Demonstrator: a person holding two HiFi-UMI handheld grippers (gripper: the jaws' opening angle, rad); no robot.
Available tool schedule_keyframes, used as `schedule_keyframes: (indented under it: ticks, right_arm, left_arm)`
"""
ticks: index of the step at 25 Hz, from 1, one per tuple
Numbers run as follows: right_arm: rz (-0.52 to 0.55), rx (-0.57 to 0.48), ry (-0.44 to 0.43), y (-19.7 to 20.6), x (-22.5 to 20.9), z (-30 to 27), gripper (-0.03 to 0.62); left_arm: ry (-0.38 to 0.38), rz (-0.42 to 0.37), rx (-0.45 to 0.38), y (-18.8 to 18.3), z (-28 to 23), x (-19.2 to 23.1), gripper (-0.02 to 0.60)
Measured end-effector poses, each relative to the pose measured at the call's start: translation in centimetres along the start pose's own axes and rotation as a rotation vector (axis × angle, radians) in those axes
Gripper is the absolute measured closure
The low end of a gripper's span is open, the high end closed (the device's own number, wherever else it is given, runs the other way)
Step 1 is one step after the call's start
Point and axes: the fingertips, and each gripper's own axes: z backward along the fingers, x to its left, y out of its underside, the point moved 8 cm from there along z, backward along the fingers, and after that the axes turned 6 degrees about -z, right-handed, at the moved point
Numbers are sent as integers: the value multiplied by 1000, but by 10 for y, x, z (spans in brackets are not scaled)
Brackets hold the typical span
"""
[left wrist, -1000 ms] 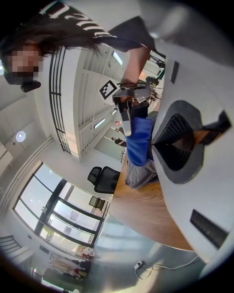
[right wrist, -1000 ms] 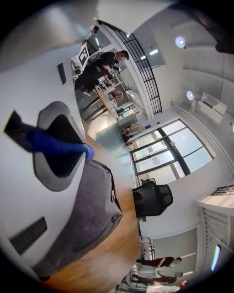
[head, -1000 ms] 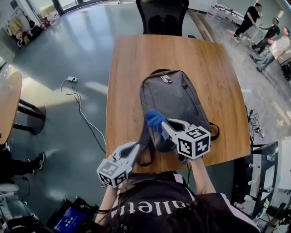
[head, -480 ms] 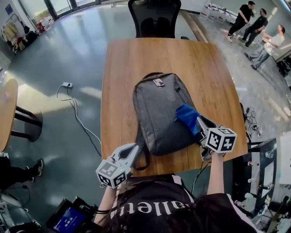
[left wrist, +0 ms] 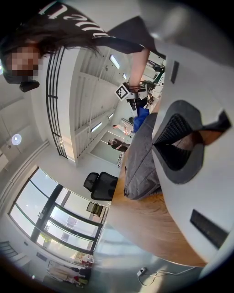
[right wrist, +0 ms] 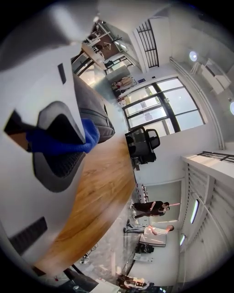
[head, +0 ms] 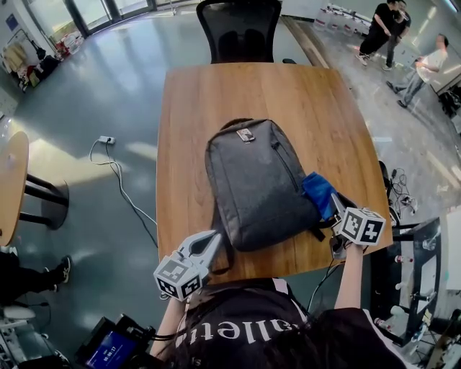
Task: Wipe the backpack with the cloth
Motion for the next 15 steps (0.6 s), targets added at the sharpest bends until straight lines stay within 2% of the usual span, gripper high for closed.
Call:
schedule_keyframes:
  ticks: [4,9,15]
  right_arm:
    - [2,-55,-91,-15,26,8,533]
    - [87,-105,-274,-34,105,10,533]
    - [179,-39,-510,-20,208,-23,533]
  left_arm:
    - [-11,6,-3,0,1,2,580]
    - [-16,13,-10,2,3,4,580]
    - [-27,21,-20,8,6,8,580]
